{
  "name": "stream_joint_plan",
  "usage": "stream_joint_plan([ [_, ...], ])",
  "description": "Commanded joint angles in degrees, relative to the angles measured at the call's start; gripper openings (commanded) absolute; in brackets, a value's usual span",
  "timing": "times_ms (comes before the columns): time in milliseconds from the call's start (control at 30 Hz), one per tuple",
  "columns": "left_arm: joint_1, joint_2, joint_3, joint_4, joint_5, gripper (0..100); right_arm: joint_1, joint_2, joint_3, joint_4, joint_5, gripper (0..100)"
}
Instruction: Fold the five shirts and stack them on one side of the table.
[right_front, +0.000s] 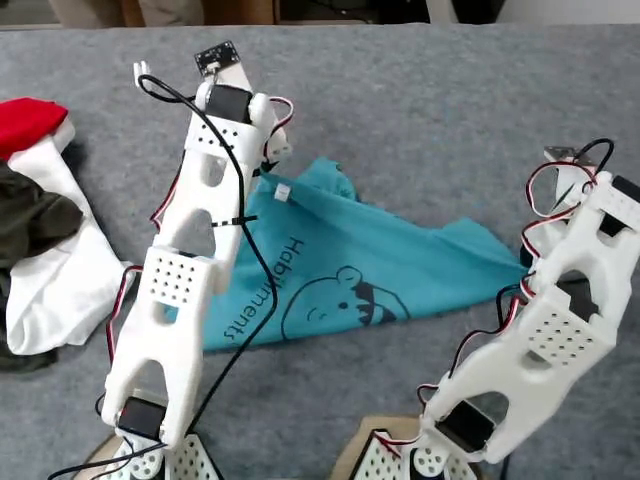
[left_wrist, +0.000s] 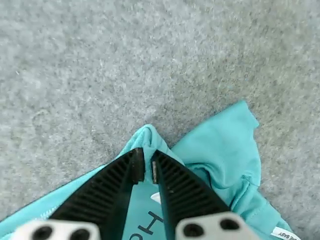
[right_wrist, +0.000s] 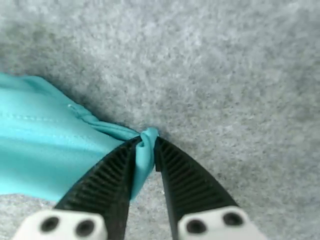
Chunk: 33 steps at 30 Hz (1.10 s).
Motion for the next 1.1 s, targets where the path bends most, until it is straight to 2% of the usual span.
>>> stream_joint_plan([
  [0,-2.29,-4.62,-2.46,0.70,-0.79,2,-0.48,-1.63,-0.48,-2.29,-0.53,0.5],
  [133,-4.13,-8.75,-2.02,0.70,-0.79,2,-3.47,-4.88,-0.48,1.23,-0.62,1.2],
  [367,-9.32,-21.58,-0.09,0.70,-1.93,2,-10.15,-17.27,-0.75,5.98,1.23,17.5],
  [600,-12.84,-38.46,17.05,0.70,-8.00,2,-18.86,-21.41,-7.08,10.73,0.88,18.2],
  [767,-16.44,-49.80,30.86,0.70,-11.96,2,-24.04,-14.55,-14.02,6.68,-4.04,18.1],
  [900,-17.14,-53.32,42.20,0.62,-14.07,2,-30.02,-2.77,-26.33,5.71,-7.74,18.1],
  [1067,-17.23,-53.76,52.84,0.62,-16.44,2,-37.14,14.46,-46.55,16.18,-9.76,18.1],
])
